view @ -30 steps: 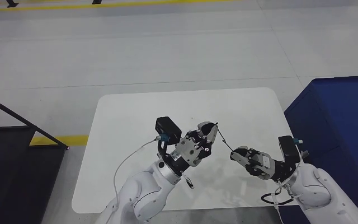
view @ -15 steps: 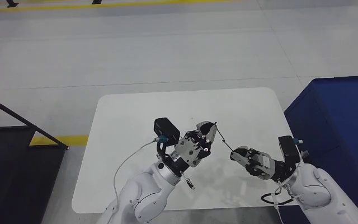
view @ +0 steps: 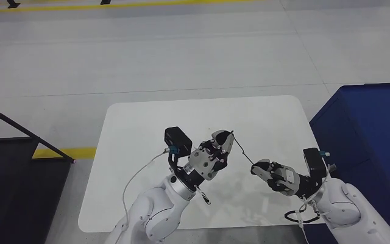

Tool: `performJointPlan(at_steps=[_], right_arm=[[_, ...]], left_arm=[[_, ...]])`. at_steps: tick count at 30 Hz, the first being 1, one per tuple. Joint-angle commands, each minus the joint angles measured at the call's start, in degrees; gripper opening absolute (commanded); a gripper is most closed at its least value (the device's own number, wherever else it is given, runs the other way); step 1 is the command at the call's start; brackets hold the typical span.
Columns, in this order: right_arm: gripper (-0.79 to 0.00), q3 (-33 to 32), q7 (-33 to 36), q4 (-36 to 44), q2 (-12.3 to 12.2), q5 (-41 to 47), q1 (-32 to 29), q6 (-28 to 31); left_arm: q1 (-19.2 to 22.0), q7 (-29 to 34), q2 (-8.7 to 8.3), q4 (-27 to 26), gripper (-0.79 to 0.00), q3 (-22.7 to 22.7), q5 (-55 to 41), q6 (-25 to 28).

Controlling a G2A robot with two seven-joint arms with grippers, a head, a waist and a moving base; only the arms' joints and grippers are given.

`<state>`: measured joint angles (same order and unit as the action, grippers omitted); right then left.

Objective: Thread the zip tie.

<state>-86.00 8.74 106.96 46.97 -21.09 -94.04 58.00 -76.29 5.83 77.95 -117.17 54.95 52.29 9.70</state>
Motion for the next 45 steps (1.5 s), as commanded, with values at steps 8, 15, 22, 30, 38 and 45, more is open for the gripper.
performJointPlan(at_steps=[8,15,22,30,38,45], right_arm=[[-0.785,0.0,0.0,0.0,0.0,0.0,0.0,0.0],[-0.785,0.0,0.0,0.0,0.0,0.0,0.0,0.0],[-0.785,0.0,0.0,0.0,0.0,0.0,0.0,0.0],[-0.785,0.0,0.0,0.0,0.0,0.0,0.0,0.0],[-0.785,0.0,0.0,0.0,0.0,0.0,0.0,0.0],[-0.785,0.0,0.0,0.0,0.0,0.0,0.0,0.0]], left_arm=[[0.83,1.85,0.2,0.85,-0.785,-0.5,-0.1,-0.34],[0.43,0.23,0.26,0.11,-0.785,-0.21,0.1,0.13],[-0.01,0.35,0.26,0.38,-0.785,-0.09,0.42,0.43],[-0.1,0.13,0.32,0.56,-0.785,0.27,0.03,0.46],[-0.92,0.1,0.2,-0.08,-0.785,0.89,-0.04,1.43],[-1.25,0.03,0.17,-0.08,-0.785,1.23,-0.08,1.62]])
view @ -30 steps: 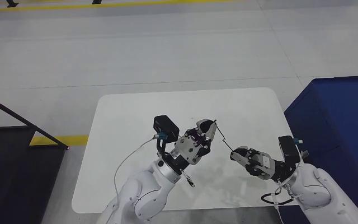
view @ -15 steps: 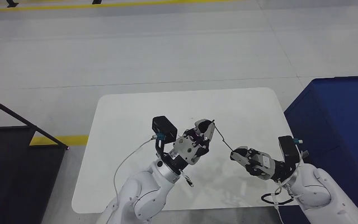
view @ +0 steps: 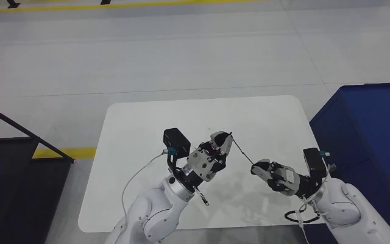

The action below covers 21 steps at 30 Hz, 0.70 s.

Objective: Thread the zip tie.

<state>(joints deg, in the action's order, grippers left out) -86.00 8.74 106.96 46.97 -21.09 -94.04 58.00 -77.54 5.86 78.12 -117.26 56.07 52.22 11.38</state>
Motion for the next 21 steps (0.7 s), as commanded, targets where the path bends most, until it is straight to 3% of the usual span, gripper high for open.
performJointPlan(at_steps=[1,21], right_arm=[[-0.785,0.0,0.0,0.0,0.0,0.0,0.0,0.0],[-0.785,0.0,0.0,0.0,0.0,0.0,0.0,0.0]], left_arm=[[0.03,0.01,0.0,-0.03,-0.785,0.14,0.06,-0.07],[0.48,0.67,0.23,-0.43,-0.785,-0.39,-0.04,-0.41]])
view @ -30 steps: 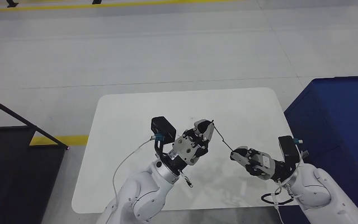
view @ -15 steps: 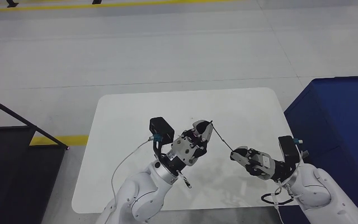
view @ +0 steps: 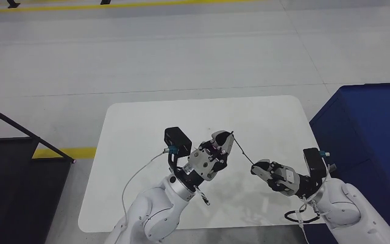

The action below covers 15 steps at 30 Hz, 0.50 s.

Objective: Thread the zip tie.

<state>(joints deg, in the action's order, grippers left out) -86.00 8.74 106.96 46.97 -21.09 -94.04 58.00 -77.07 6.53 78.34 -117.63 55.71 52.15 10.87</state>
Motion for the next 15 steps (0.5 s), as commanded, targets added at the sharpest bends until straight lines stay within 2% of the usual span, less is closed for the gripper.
performJointPlan(at_steps=[1,15], right_arm=[[-0.785,0.0,0.0,0.0,0.0,0.0,0.0,0.0],[-0.785,0.0,0.0,0.0,0.0,0.0,0.0,0.0]], left_arm=[[0.03,0.12,-0.01,-0.03,-0.785,-0.04,0.44,0.06],[0.69,0.65,0.21,0.59,-0.785,-0.21,-0.2,-0.48]])
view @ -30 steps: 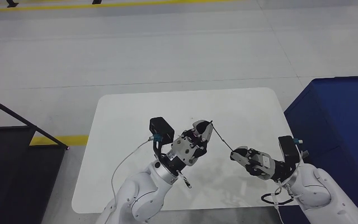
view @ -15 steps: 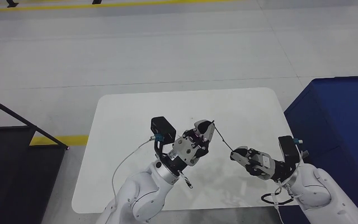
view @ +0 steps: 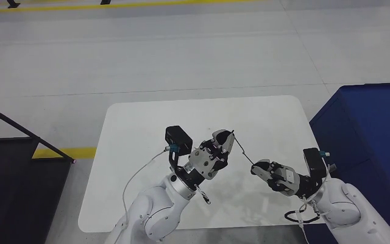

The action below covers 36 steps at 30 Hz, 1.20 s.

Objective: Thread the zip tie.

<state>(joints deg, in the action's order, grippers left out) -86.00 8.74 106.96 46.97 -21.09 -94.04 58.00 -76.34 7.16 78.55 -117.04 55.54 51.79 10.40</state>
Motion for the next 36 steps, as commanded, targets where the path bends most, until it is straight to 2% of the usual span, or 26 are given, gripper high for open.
performJointPlan(at_steps=[1,36], right_arm=[[-0.785,0.0,0.0,0.0,0.0,0.0,0.0,0.0],[-0.785,0.0,0.0,0.0,0.0,0.0,0.0,0.0]], left_arm=[[-0.07,0.09,0.0,0.07,-0.785,-0.04,0.26,-0.06],[-0.89,-0.54,0.15,0.29,-0.785,0.23,0.42,-0.22]])
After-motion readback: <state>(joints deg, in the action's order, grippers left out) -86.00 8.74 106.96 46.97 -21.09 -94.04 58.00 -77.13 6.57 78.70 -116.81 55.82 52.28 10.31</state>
